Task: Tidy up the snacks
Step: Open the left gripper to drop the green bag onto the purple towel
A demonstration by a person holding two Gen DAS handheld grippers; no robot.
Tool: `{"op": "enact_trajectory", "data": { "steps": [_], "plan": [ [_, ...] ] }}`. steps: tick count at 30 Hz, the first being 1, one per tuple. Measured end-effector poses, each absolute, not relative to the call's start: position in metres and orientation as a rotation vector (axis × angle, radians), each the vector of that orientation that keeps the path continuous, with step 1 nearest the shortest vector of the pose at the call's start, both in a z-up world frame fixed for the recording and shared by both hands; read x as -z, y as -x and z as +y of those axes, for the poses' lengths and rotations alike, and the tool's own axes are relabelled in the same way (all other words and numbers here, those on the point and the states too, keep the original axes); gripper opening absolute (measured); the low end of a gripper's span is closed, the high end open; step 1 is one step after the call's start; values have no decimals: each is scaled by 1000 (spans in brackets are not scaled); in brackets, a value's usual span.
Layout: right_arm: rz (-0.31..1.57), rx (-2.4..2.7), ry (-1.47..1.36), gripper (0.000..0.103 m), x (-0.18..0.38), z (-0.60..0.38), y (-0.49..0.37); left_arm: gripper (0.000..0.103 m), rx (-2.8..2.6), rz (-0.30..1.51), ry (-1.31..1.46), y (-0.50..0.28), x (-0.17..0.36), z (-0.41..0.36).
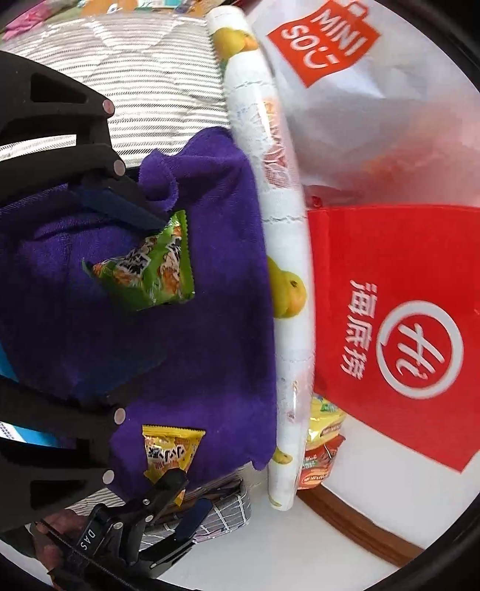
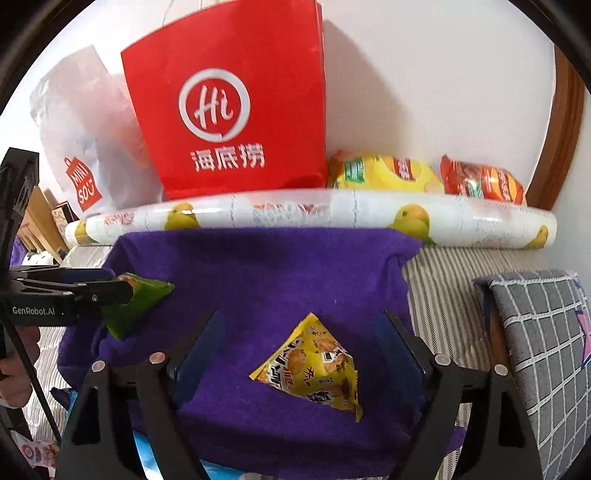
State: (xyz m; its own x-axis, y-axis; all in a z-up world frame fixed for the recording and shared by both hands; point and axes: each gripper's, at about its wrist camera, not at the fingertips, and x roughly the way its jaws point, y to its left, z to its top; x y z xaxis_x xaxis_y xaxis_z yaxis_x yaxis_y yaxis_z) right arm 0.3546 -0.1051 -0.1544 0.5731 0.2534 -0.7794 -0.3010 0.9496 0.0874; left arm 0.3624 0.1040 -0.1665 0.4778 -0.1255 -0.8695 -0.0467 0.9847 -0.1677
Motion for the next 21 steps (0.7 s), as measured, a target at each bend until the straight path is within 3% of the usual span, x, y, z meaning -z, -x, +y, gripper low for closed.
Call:
{"op": "enact_trajectory", "data": {
  "steps": [21],
  "plan": [
    [820,-236,42,85,77,-123,-264,70,97,901,203,-295,90,96]
  ]
}}
